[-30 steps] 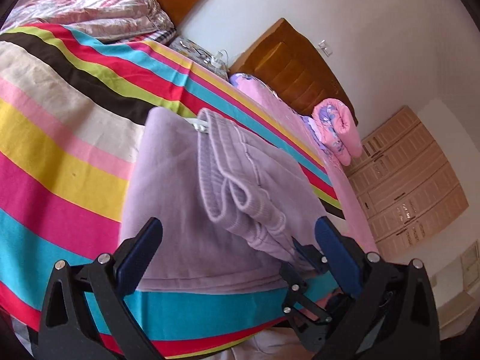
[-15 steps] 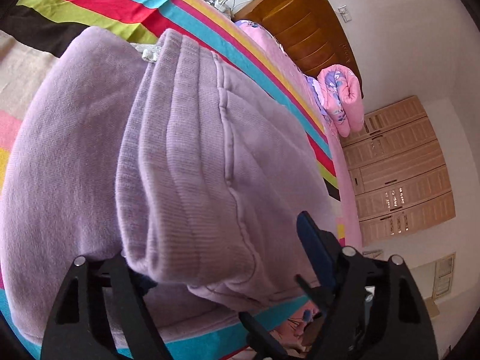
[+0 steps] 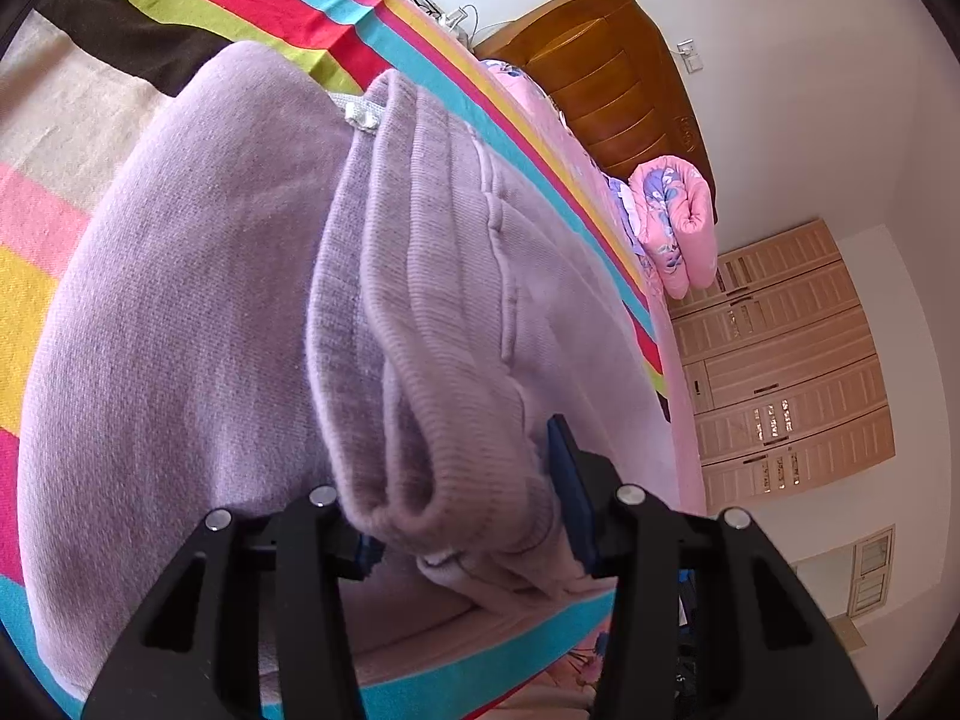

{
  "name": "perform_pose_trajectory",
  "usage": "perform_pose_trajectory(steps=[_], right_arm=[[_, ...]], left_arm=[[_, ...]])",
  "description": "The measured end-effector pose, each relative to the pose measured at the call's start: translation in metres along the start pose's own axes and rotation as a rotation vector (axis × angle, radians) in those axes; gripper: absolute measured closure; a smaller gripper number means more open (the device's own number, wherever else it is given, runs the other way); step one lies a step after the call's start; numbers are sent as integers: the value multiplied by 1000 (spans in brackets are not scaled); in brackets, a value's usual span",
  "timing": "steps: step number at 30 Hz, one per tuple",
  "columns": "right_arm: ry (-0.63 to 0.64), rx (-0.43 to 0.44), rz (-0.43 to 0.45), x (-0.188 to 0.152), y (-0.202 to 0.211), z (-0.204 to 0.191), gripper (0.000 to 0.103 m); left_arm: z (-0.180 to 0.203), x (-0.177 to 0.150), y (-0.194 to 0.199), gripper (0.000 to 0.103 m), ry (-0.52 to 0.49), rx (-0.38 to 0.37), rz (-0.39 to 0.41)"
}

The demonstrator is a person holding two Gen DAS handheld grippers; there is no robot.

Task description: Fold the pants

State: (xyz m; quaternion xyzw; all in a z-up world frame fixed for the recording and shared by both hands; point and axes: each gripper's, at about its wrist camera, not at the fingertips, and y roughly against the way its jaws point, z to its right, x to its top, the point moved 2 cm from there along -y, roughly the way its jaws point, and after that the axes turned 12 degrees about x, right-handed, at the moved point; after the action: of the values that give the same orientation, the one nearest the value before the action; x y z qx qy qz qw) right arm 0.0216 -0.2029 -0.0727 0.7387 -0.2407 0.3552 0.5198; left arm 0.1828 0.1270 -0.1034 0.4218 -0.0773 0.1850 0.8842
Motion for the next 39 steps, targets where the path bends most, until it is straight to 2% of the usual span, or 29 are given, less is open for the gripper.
perform_pose_trajectory(steps=[4, 6, 9, 13, 16, 18, 19, 20, 23, 24, 25, 26, 28, 31, 33, 36, 39], right_arm=[[26, -31, -41, 0, -23, -5, 28], [21, -43, -61, 1, -35, -8, 28], [-2, -61, -72, -1, -46, -8, 28], [8, -107, -78, 0, -49, -8, 28], [41, -143, -93, 1, -50, -13, 28], [76, -152, -90, 0, -48, -18, 28], [82, -153, -89, 0, -49, -18, 27], [84, -156, -91, -1, -49, -19, 26], [68, -146, -88, -3, -51, -17, 24], [67, -142, -92, -3, -51, -16, 24], [74, -145, -97, -3, -51, -17, 24], [80, -147, -100, -2, -51, -16, 23], [81, -151, -104, -1, -51, -17, 23], [95, -125, -108, -2, -46, -20, 23], [107, -60, -121, -4, -35, -21, 24], [92, 61, -86, -3, -9, -21, 24], [61, 117, -30, 16, 3, -20, 25]], left_arm=[[5, 0, 1, 58, -10, 28, 11], [12, -1, 4, 72, -40, 59, 41], [48, -3, 19, 79, -172, 145, 122], [111, 5, 65, 79, -363, 132, 223], [125, 10, 109, 79, -406, 105, 313], [104, 8, 131, 79, -383, 138, 359], [83, 3, 135, 79, -354, 154, 361], [54, -2, 131, 79, -299, 166, 340], [-36, -18, 87, 78, -99, 211, 199], [-55, -22, 76, 76, -61, 175, 190], [-64, -24, 77, 76, -38, 86, 221], [-69, -23, 78, 76, -24, 48, 231], [-64, -21, 77, 74, -47, 72, 237], [-56, -19, 80, 64, -88, 113, 231], [-50, -21, 94, 42, -97, 161, 284], [-33, -29, 129, 27, -145, 351, 439], [10, -35, 142, 12, -294, 491, 527]])
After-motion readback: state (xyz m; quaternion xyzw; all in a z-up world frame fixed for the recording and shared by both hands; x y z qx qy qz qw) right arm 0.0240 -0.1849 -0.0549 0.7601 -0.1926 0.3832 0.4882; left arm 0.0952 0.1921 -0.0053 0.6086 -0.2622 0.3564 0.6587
